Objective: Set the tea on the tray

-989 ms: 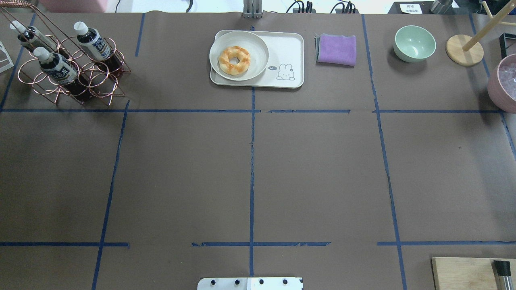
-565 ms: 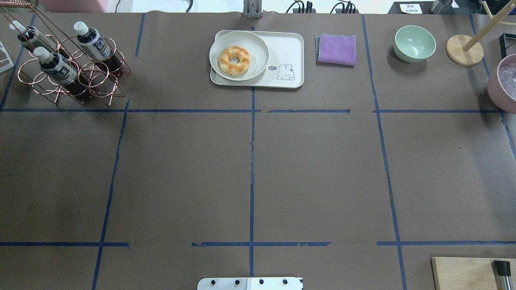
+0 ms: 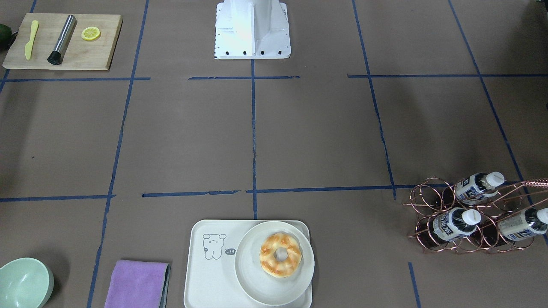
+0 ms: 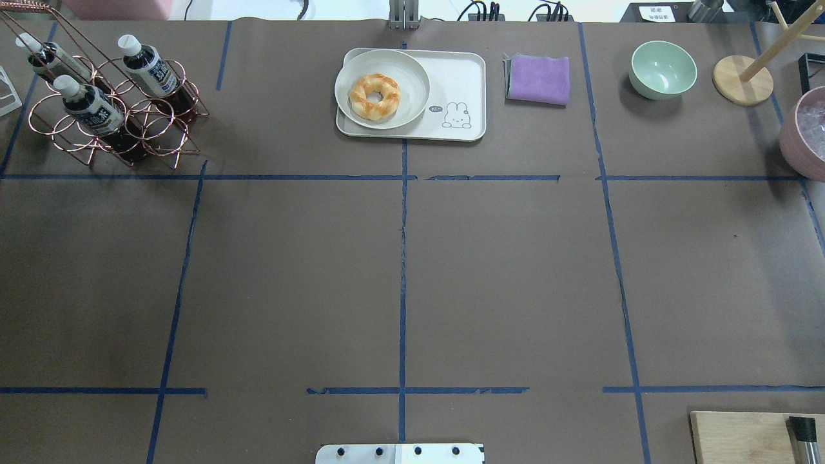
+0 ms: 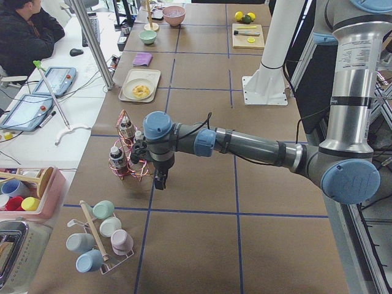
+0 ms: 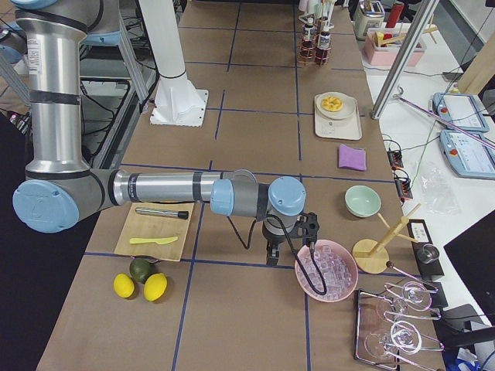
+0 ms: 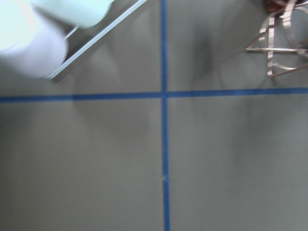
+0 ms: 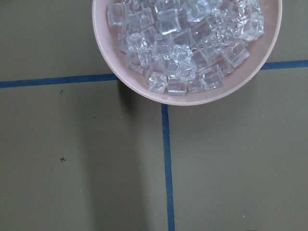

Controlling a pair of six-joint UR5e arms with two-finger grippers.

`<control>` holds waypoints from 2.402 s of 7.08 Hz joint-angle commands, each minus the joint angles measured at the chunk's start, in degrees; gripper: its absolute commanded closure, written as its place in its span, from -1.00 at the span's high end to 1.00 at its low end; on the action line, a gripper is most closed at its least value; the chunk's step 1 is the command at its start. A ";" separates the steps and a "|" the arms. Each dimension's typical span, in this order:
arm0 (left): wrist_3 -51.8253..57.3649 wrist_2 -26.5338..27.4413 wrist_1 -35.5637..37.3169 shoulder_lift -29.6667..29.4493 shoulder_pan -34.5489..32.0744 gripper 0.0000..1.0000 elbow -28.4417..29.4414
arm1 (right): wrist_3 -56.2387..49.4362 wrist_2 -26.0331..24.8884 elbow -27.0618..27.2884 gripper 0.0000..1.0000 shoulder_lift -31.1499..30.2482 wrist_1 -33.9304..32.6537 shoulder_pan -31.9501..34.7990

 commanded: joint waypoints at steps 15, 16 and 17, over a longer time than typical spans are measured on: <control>-46.33 37.22 -45.60 -5.17 24.30 0.93 2.64 | 0.01 0.18 2.27 1.00 0.79 0.00 -0.26; -46.15 37.22 -45.62 -5.61 24.21 0.93 3.87 | 0.10 0.27 2.27 1.00 0.79 0.00 -0.26; -46.23 37.22 -45.62 -5.70 24.21 0.89 4.23 | 0.54 0.36 2.27 1.00 0.79 -0.09 -0.18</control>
